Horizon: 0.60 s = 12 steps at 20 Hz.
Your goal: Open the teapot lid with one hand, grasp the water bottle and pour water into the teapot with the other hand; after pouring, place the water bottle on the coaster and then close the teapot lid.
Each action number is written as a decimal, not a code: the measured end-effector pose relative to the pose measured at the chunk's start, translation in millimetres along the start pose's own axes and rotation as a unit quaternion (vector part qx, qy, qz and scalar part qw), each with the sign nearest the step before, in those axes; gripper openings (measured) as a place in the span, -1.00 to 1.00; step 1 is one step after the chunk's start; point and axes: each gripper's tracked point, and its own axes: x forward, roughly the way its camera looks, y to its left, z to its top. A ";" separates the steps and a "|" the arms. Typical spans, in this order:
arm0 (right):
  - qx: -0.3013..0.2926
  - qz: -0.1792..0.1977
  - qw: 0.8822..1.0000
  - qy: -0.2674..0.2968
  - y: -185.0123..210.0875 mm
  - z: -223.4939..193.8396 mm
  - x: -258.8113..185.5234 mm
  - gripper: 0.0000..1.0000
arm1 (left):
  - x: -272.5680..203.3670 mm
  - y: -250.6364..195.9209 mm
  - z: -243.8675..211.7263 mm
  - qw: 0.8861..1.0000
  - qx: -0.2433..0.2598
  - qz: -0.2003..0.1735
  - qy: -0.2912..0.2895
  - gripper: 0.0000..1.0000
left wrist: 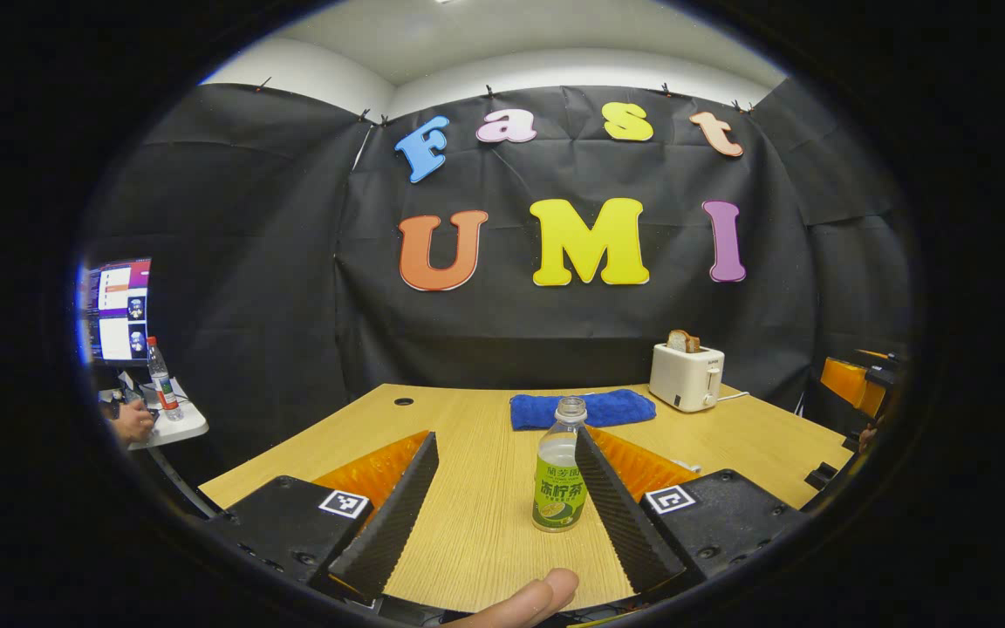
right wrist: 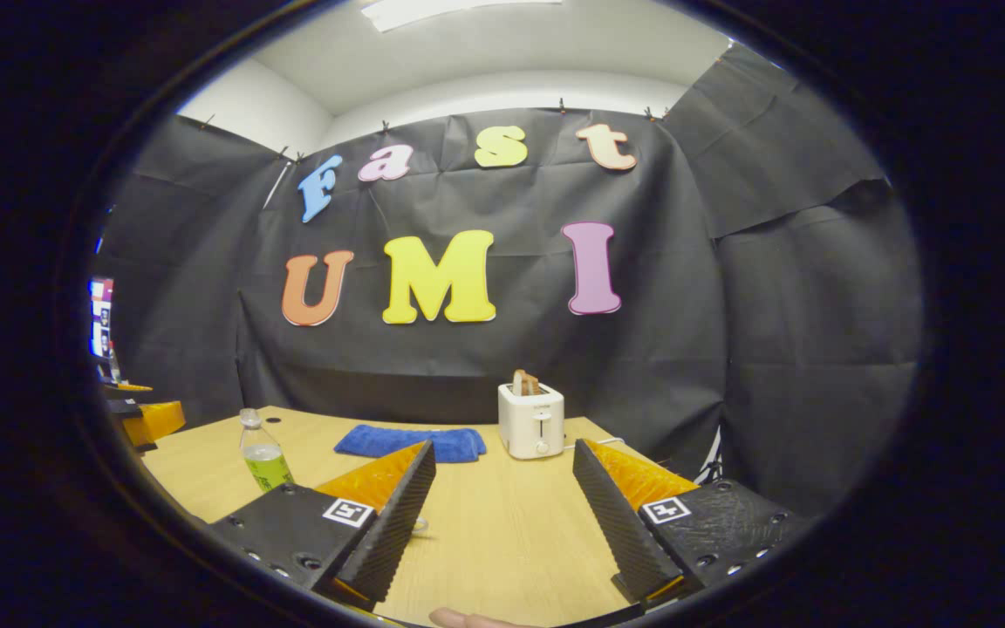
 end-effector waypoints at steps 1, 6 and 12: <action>-0.001 0.006 1.000 0.001 5.9 -0.8 1.2 0.92 | 0.4 -0.4 -0.3 1.000 0.001 0.000 0.001 0.97; -0.024 0.044 0.999 0.010 31.5 -19.3 11.7 0.91 | 2.9 4.9 -2.9 1.000 0.001 0.006 0.006 0.97; -0.012 0.067 0.996 0.060 49.0 -73.5 49.2 0.90 | 4.2 8.7 -6.0 1.000 -0.004 0.017 0.009 0.97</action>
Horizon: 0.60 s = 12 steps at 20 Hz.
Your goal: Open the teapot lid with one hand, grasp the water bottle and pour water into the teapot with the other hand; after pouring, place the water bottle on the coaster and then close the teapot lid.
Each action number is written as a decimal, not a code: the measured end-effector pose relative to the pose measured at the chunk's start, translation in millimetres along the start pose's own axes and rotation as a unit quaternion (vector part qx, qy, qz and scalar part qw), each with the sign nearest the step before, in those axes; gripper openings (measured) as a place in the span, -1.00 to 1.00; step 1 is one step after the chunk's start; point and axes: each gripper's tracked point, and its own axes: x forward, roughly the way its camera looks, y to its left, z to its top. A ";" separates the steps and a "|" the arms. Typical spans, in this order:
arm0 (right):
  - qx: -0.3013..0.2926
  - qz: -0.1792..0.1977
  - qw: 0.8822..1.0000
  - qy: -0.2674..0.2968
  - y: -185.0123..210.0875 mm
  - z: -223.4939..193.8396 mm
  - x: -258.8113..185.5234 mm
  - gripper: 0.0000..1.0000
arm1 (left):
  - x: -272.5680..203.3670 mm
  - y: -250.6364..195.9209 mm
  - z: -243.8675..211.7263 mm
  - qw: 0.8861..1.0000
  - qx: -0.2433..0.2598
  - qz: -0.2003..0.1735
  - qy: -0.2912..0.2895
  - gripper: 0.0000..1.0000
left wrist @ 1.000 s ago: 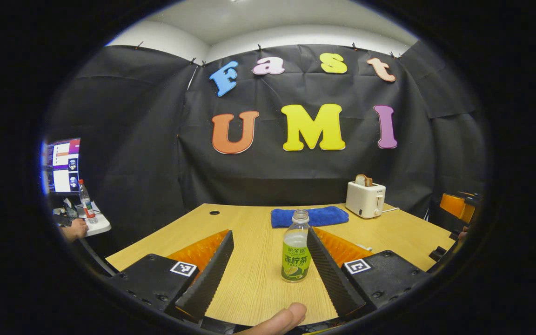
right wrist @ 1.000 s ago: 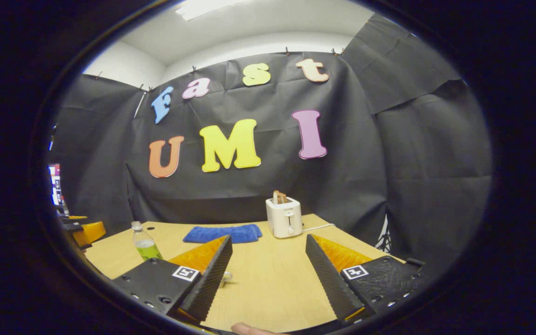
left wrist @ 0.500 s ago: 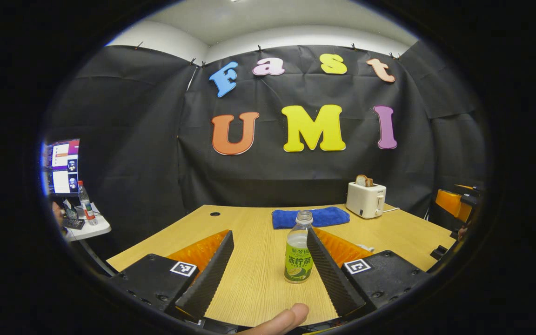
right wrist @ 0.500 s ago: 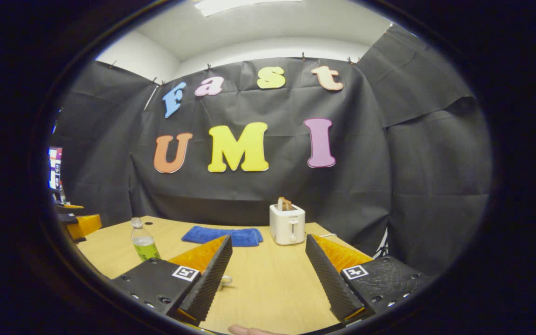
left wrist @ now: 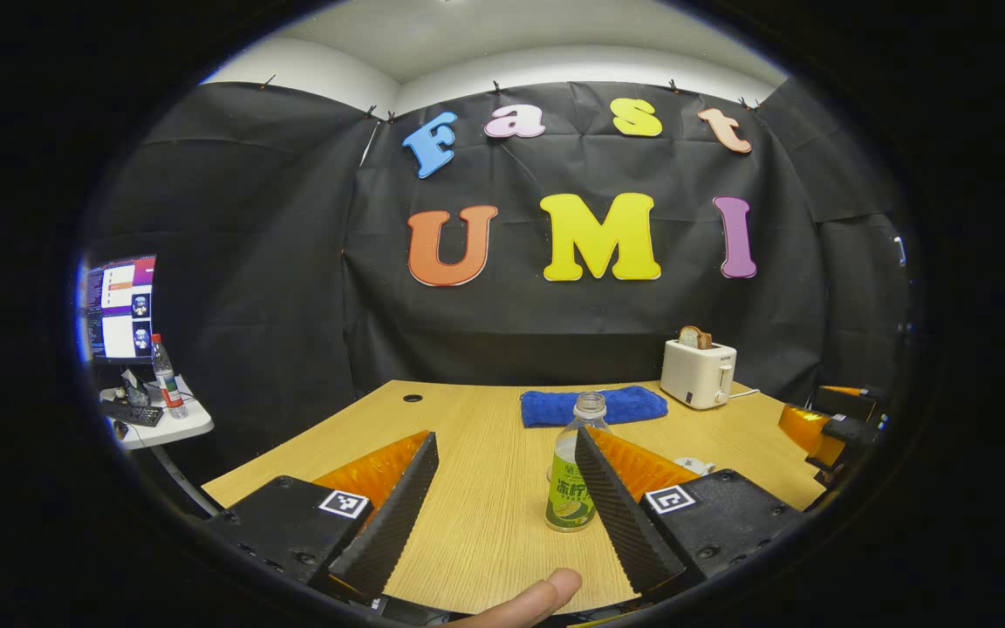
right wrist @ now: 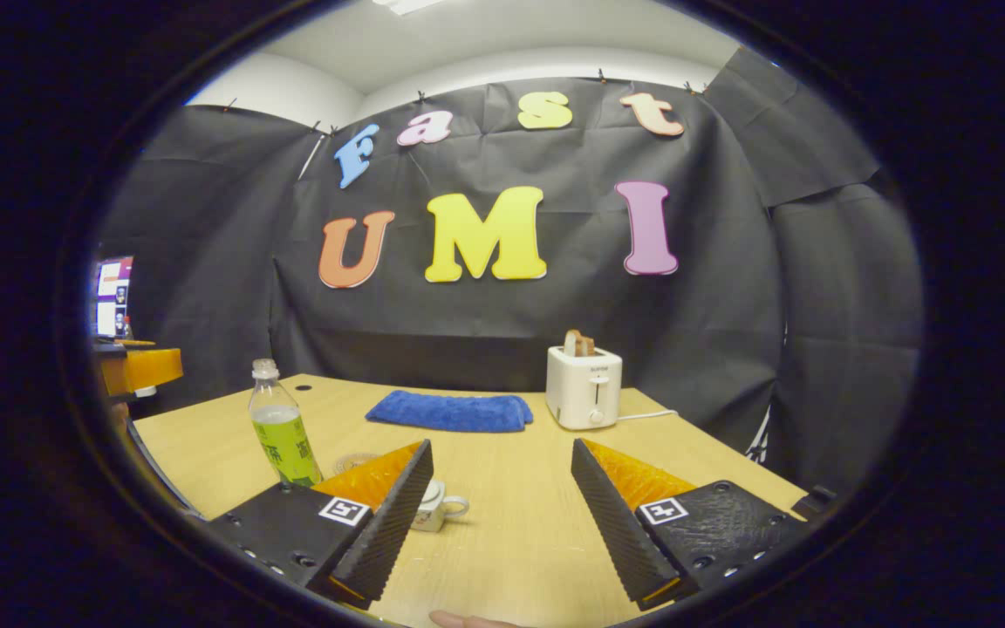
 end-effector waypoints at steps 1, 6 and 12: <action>0.002 0.003 1.000 0.008 3.4 -7.2 7.7 0.92 | 0.0 0.9 -0.1 1.000 0.001 0.001 0.001 0.97; 0.004 0.038 0.999 0.001 36.2 -18.0 40.0 0.89 | 2.5 5.2 -6.7 1.000 0.003 0.009 0.014 0.98; -0.003 0.070 0.997 0.015 73.8 -35.0 76.2 0.35 | 4.7 4.8 -4.5 1.000 0.000 0.007 0.012 0.97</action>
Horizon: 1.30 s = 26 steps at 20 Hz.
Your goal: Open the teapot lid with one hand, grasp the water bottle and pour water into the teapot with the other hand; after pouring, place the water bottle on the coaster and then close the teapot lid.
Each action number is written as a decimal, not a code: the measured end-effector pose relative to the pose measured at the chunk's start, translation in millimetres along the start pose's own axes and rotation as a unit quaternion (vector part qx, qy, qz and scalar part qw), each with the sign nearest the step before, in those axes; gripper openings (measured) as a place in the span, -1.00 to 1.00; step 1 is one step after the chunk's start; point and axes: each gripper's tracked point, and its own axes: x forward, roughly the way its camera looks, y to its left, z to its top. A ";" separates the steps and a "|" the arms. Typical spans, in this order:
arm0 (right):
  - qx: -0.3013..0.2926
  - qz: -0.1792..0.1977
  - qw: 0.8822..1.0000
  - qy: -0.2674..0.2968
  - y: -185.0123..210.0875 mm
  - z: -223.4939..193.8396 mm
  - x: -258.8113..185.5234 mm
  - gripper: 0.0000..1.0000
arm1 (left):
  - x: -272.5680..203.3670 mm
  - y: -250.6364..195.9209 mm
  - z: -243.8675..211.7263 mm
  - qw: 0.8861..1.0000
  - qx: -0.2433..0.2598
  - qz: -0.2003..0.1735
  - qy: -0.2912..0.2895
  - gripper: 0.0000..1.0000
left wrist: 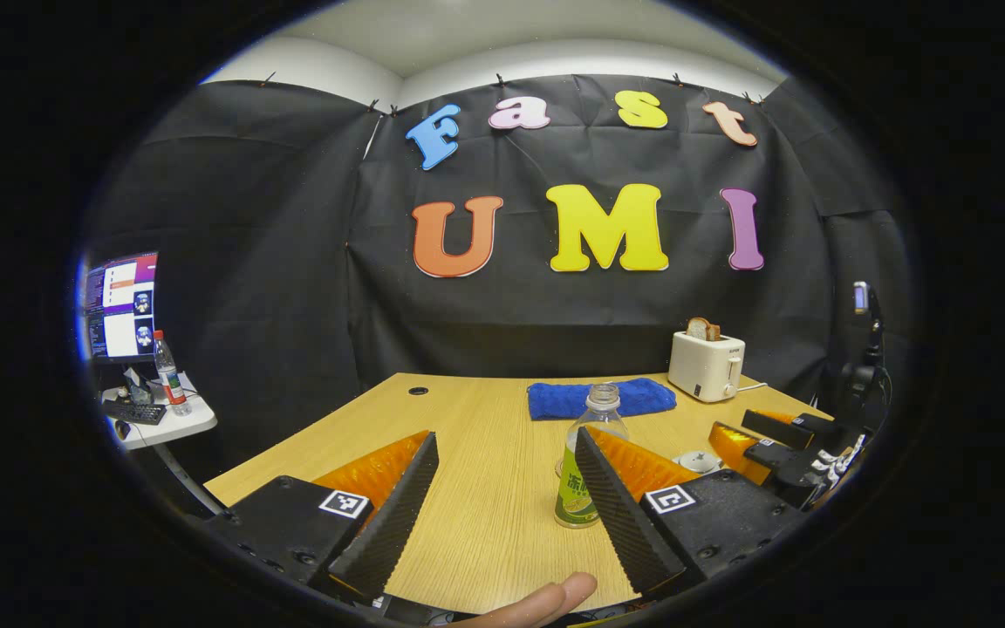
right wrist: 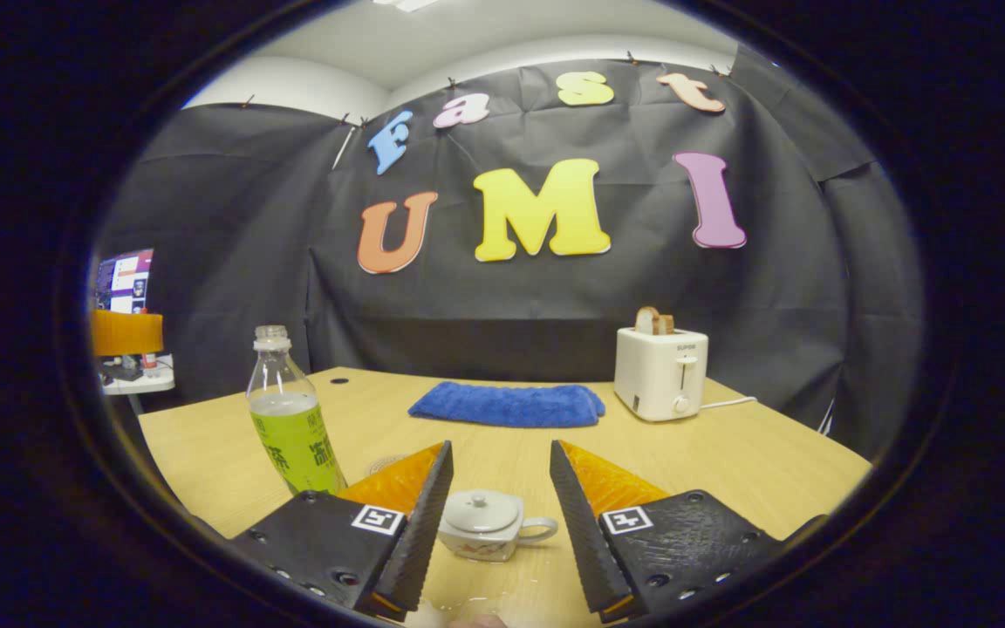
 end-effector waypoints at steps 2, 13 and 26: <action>0.010 0.002 1.000 0.023 5.6 -10.7 10.5 0.30 | -0.4 1.0 -0.4 1.000 0.001 0.001 0.000 0.97; 0.043 0.002 0.996 0.077 9.8 -32.9 34.9 -0.72 | 3.8 11.2 -1.0 1.000 -0.006 0.010 0.002 0.97; 0.044 0.022 0.997 0.059 9.9 -22.1 38.3 -1.00 | 20.7 -32.2 -21.2 0.996 -0.008 -0.093 0.006 0.98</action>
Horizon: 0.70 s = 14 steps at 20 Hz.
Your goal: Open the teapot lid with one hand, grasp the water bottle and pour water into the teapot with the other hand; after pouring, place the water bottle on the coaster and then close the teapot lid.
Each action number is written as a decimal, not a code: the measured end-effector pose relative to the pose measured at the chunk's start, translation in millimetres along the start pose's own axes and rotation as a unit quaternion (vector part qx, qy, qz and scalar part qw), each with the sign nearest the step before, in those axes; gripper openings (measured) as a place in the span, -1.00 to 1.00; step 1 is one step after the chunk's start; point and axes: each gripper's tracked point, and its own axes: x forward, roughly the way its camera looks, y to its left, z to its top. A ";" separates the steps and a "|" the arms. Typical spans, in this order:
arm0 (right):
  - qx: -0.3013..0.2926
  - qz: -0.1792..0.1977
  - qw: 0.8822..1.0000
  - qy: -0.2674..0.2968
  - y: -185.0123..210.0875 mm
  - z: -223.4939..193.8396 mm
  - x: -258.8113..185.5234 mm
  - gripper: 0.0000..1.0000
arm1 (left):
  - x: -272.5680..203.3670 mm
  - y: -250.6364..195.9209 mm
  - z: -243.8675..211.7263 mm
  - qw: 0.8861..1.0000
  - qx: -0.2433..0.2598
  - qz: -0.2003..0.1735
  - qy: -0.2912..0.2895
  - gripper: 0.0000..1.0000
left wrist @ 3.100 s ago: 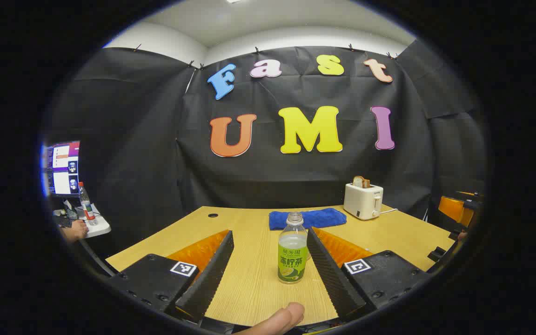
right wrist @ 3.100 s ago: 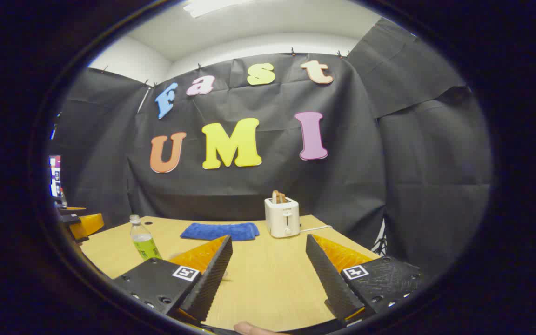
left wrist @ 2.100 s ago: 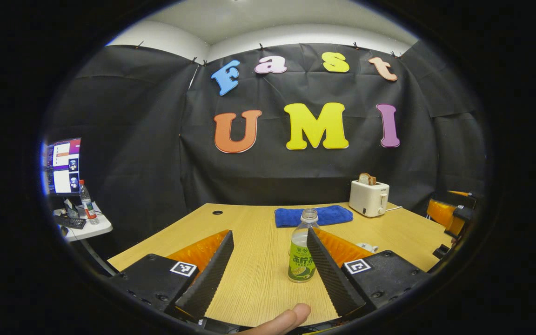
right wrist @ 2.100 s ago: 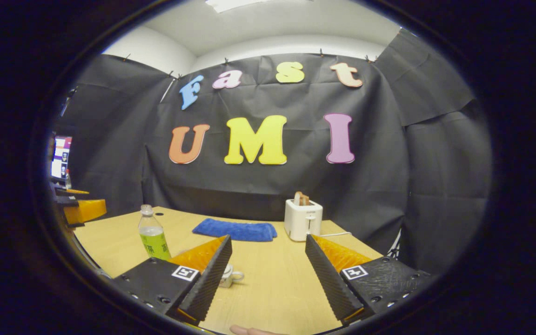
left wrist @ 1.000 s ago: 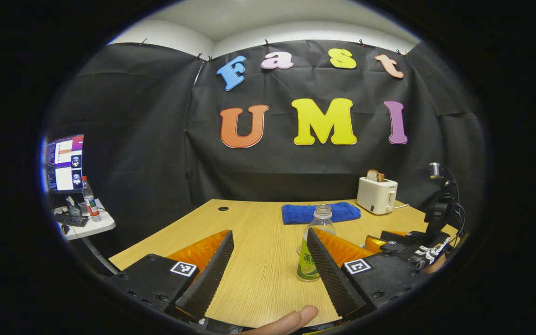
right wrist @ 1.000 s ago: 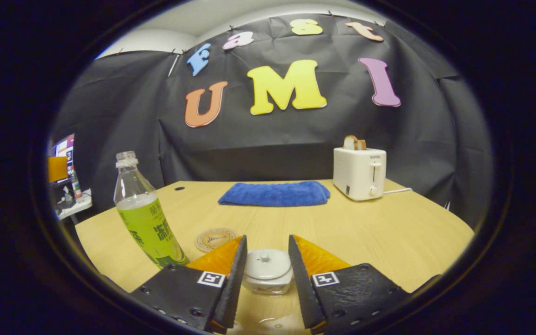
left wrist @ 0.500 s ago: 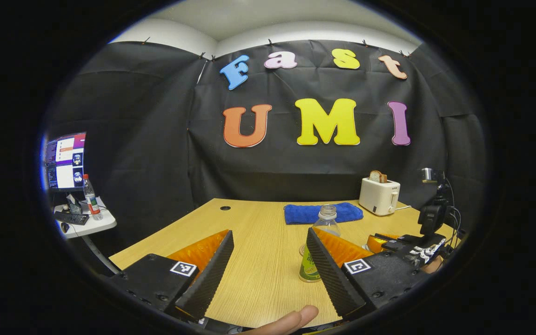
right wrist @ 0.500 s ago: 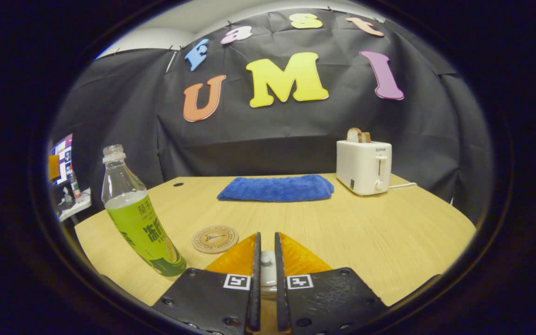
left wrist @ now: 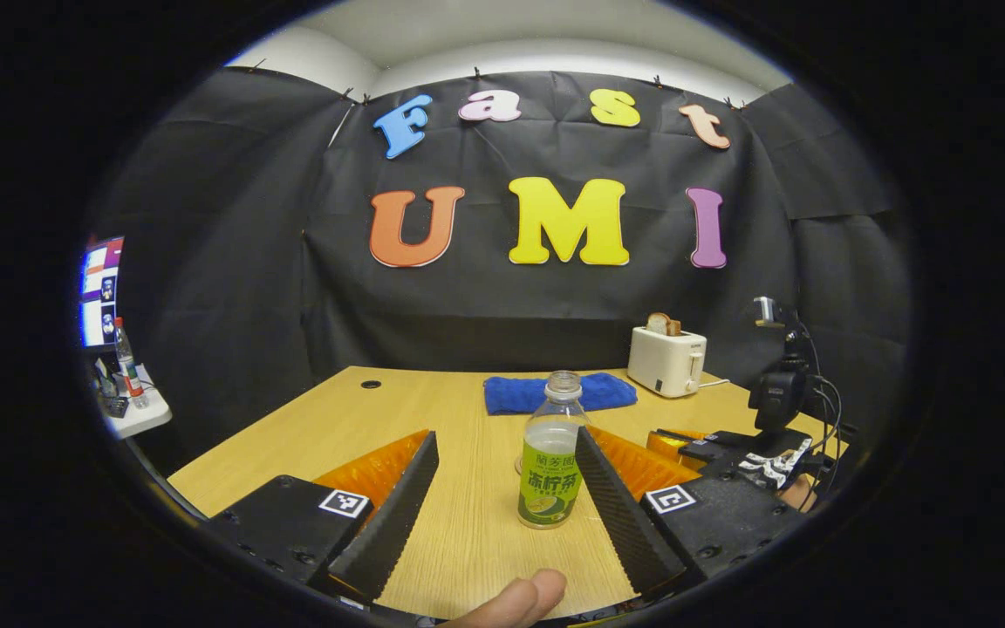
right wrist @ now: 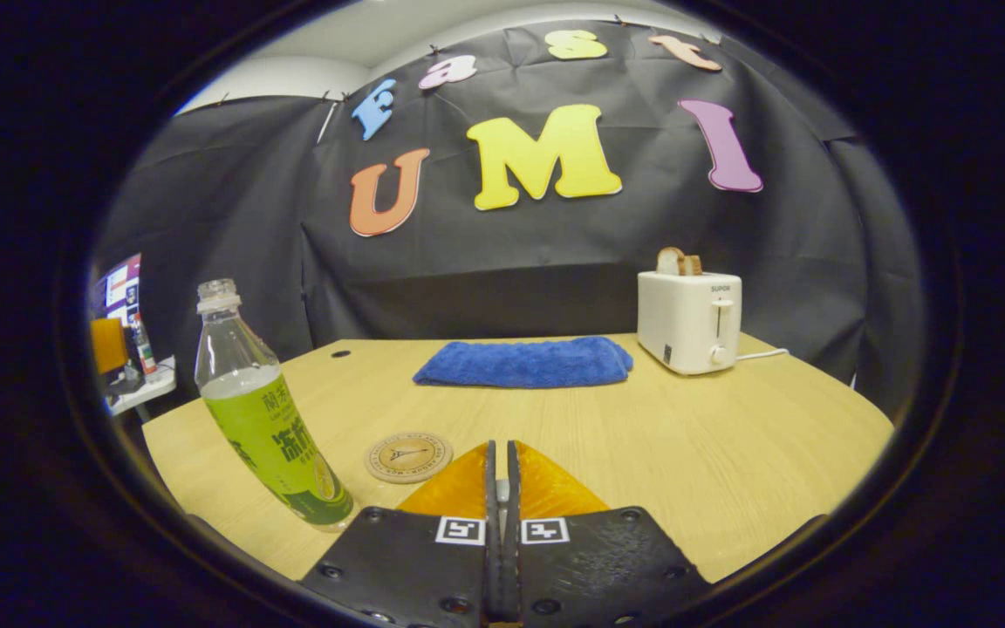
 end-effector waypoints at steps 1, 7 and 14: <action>0.009 0.005 1.000 -0.005 -0.4 5.8 -3.9 -0.99 | 1.7 -2.5 -4.0 1.000 0.002 -0.008 0.000 0.99; -0.003 -0.005 0.999 -0.047 -17.3 40.2 -33.9 -0.99 | 17.2 -17.5 -19.9 0.999 0.018 -0.033 -0.008 0.99; -0.024 -0.017 0.995 -0.095 -38.9 67.9 -58.5 -0.99 | 34.8 -35.4 -34.1 0.999 0.017 -0.029 -0.025 0.98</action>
